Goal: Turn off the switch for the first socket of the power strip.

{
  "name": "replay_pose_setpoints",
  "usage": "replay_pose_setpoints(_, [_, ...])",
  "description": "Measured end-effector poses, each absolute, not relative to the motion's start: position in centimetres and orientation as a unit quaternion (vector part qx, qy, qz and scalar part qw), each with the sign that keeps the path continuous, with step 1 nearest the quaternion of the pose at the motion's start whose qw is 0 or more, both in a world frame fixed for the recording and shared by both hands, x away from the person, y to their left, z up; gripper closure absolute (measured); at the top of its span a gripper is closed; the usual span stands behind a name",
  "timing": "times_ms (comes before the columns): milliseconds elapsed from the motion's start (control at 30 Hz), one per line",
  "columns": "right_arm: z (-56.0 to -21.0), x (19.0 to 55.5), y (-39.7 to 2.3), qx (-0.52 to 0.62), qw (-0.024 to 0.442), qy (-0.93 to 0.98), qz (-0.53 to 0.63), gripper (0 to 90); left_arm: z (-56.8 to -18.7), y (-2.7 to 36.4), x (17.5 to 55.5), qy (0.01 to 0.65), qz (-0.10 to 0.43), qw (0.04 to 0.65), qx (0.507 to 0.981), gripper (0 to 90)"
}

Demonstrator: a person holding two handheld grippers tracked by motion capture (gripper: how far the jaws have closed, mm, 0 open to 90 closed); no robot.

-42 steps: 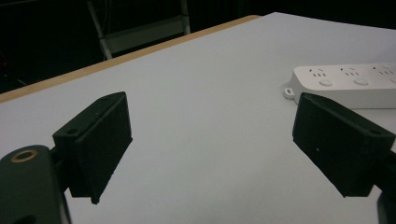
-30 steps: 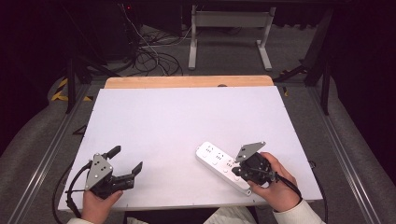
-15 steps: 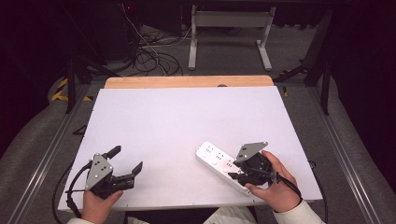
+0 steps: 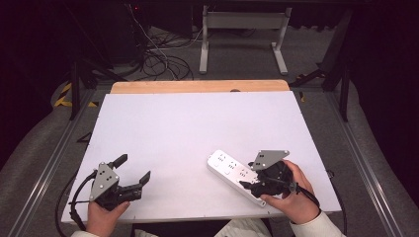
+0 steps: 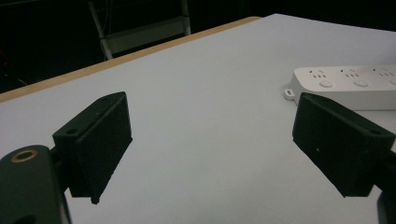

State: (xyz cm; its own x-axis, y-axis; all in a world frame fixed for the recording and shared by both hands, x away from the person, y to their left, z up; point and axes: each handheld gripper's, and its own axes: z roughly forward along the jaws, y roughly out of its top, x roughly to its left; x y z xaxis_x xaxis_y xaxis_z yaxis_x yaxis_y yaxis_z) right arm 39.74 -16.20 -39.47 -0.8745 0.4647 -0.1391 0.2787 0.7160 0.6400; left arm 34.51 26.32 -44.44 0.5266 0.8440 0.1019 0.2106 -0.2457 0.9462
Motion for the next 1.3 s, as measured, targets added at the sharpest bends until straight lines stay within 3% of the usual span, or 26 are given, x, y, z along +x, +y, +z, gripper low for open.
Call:
replay_pose_setpoints(167, [-39.2,39.5,-16.5,0.205,0.176,0.904,0.332,35.2,-44.4,26.3,34.4,0.367,0.320,0.494,0.721,12.0])
replay_pose_setpoints(367, [-38.5,39.2,-17.2,0.203,0.202,0.885,0.368,39.0,-44.4,26.3,34.5,0.367,0.321,0.494,0.720,12.1])
replay_pose_setpoints(667, [-38.0,39.5,-18.7,0.229,0.209,0.857,0.412,36.4,-44.4,26.3,34.4,0.366,0.322,0.493,0.720,12.0])
replay_pose_setpoints(733, [-37.9,40.0,-19.4,0.256,0.193,0.847,0.423,30.8,-44.4,26.3,34.4,0.365,0.322,0.494,0.720,12.0])
replay_pose_setpoints(967, [-38.0,40.8,-20.6,0.273,0.185,0.834,0.442,24.6,-44.4,26.3,34.4,0.367,0.322,0.494,0.719,12.1])
replay_pose_setpoints(1133, [-38.3,41.6,-21.5,0.288,0.190,0.824,0.449,19.7,-44.4,26.3,34.4,0.365,0.320,0.494,0.721,12.1])
replay_pose_setpoints(1300, [-39.4,42.4,-22.7,0.297,0.218,0.795,0.483,8.0,-44.4,26.3,34.4,0.367,0.320,0.497,0.718,12.1])
